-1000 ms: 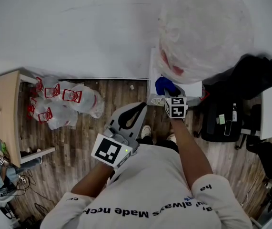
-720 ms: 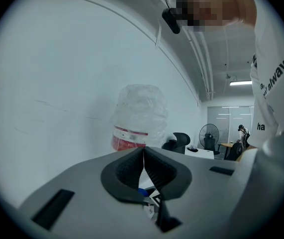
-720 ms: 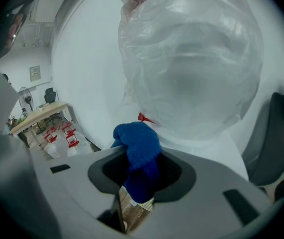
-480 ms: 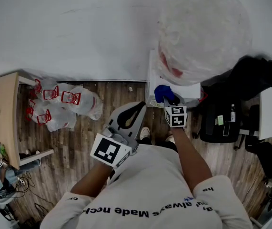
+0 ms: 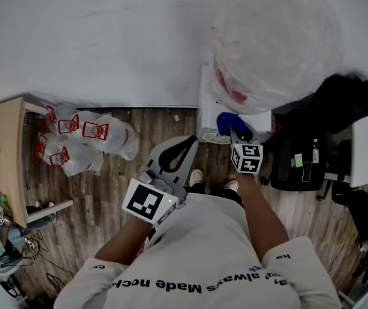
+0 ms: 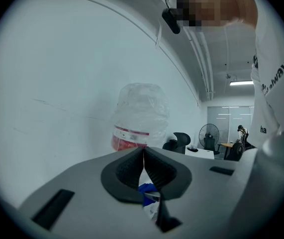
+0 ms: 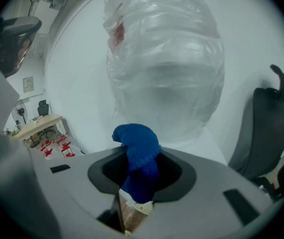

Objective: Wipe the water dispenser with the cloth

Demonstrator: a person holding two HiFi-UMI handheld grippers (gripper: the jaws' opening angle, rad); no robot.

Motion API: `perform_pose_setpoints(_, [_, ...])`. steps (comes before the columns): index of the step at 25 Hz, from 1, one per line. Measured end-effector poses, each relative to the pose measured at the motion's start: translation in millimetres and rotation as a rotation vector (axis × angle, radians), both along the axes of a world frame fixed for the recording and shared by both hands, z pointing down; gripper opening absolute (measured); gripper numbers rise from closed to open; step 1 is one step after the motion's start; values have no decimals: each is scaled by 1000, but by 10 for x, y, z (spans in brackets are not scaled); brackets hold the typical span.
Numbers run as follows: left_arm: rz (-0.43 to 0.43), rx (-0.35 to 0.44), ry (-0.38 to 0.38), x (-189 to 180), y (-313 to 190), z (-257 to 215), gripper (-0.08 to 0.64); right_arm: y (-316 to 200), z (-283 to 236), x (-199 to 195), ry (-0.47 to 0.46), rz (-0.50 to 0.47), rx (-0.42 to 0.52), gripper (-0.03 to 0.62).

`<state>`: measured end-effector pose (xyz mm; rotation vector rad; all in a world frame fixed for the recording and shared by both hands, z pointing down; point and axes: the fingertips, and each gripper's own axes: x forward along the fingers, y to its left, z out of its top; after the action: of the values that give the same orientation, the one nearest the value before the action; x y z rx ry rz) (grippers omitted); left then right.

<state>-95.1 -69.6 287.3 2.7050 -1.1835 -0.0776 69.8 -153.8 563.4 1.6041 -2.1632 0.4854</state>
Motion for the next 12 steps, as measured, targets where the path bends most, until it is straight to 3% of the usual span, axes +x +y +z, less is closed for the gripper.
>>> perform_pose_setpoints(3, [6, -2, -3, 30, 5, 8, 21, -139, 31, 224, 8, 47, -4, 131])
perform_pose_setpoints(7, [7, -6, -3, 50, 8, 12, 21, -257, 206, 338, 46, 23, -52, 133])
perform_pose_setpoints(12, [2, -8, -3, 52, 1, 21, 21, -301, 324, 353, -36, -20, -99, 135])
